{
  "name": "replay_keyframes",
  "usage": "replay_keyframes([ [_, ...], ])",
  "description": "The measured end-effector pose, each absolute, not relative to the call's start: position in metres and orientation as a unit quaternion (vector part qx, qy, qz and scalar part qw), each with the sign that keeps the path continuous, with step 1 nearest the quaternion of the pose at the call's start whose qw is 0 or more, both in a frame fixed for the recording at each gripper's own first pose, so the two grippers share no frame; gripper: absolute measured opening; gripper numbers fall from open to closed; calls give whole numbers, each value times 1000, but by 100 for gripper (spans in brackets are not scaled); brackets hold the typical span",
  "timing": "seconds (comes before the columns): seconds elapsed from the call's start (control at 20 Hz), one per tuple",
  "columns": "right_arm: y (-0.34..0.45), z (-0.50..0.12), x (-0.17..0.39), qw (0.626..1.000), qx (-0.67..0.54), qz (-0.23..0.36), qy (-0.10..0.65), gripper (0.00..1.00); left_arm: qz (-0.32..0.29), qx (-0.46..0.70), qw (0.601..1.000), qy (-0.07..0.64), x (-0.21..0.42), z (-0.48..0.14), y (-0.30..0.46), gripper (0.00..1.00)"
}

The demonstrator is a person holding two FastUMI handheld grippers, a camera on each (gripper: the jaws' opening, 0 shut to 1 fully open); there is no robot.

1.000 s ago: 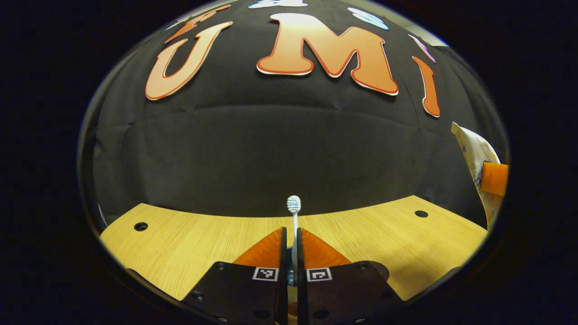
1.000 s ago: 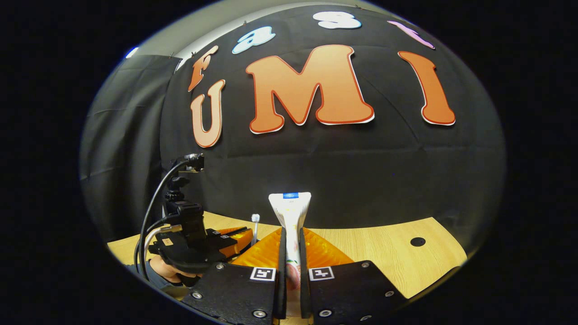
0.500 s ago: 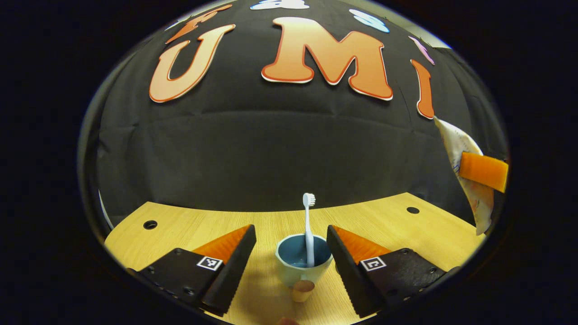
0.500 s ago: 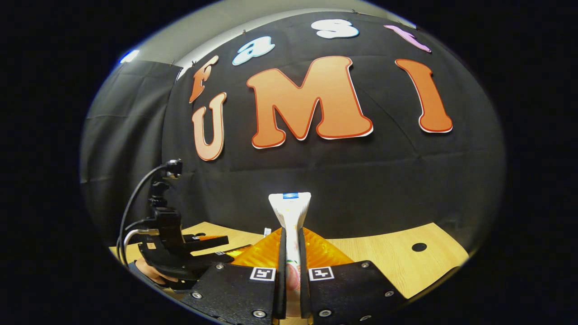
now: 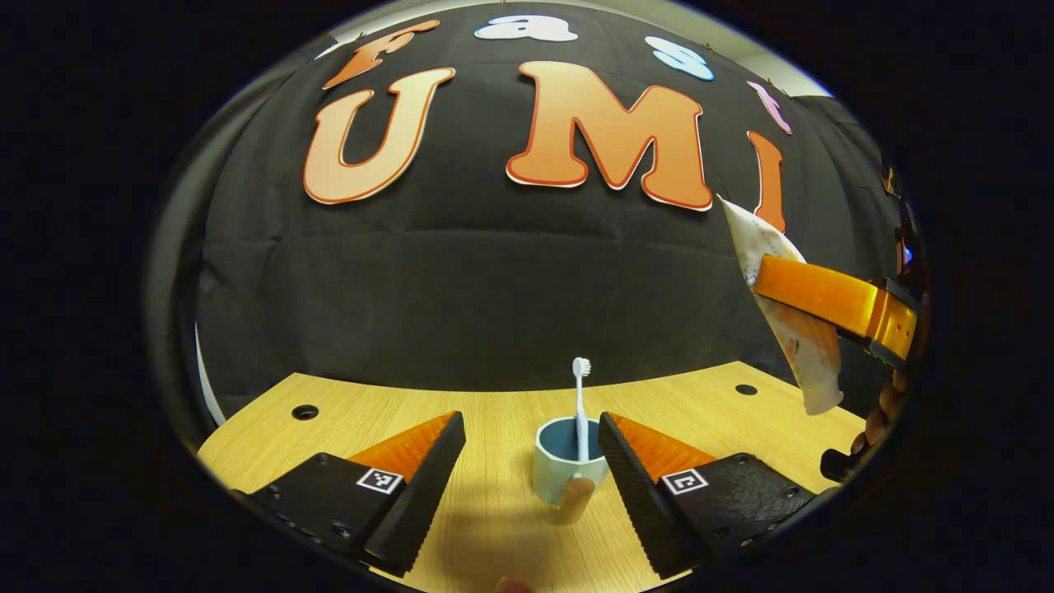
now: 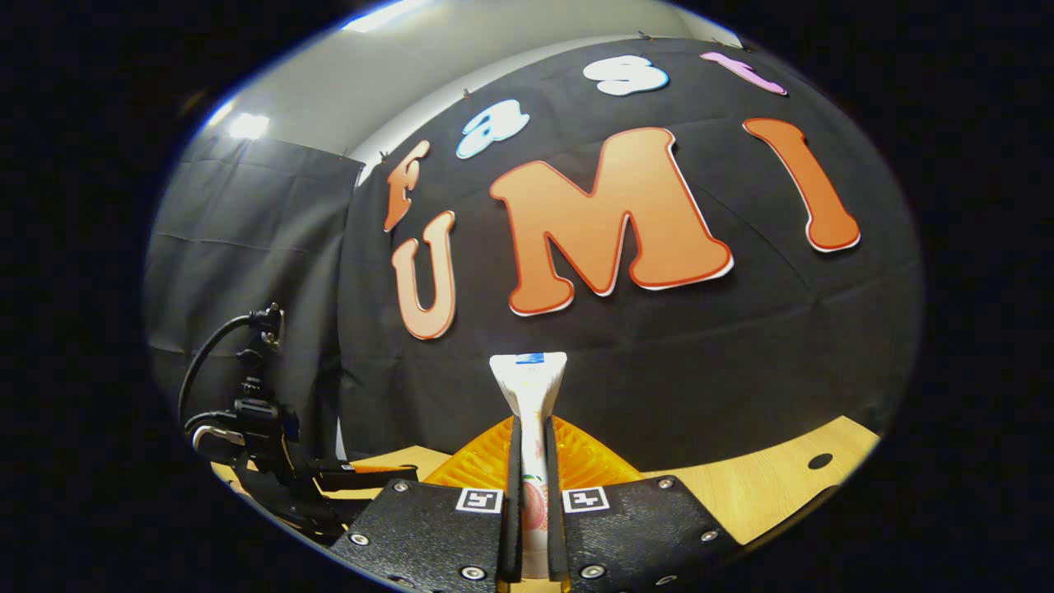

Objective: Put the toothbrush and toothpaste on the desktop into the cup, then pick up the cup and place it on the coaster on the desktop.

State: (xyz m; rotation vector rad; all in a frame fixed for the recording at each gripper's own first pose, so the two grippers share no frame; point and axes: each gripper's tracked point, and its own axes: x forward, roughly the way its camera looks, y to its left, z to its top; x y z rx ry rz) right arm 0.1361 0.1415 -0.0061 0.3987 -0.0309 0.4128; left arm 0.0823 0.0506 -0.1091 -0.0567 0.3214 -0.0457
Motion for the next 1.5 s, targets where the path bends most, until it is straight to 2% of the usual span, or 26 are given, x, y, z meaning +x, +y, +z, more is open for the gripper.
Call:
replay_keyframes([
  [0.05, 147, -2, 137, 959, 190, 207, -36, 12, -19, -22, 986, 167, 75, -112, 56, 98],
  [0.1, 152, 0, 141, 959, 187, 207, -48, 17, -12, -20, 986, 164, 69, -112, 63, 98],
  [0.15, 158, -2, 144, 959, 185, 206, -52, 13, -9, -21, 987, 161, 63, -112, 68, 98],
  [0.2, 164, -5, 147, 959, 188, 207, -52, 13, -5, -21, 987, 160, 58, -111, 73, 98],
  [0.7, 205, -37, 189, 949, 235, 208, -18, 13, 22, -24, 983, 179, 16, -135, 116, 98],
  [1.1, 241, -73, 215, 949, 231, 214, 19, 13, 30, -36, 982, 185, 9, -154, 133, 98],
  [1.5, 261, -102, 223, 957, 195, 211, 41, 13, 34, -42, 974, 222, 5, -180, 136, 98],
])
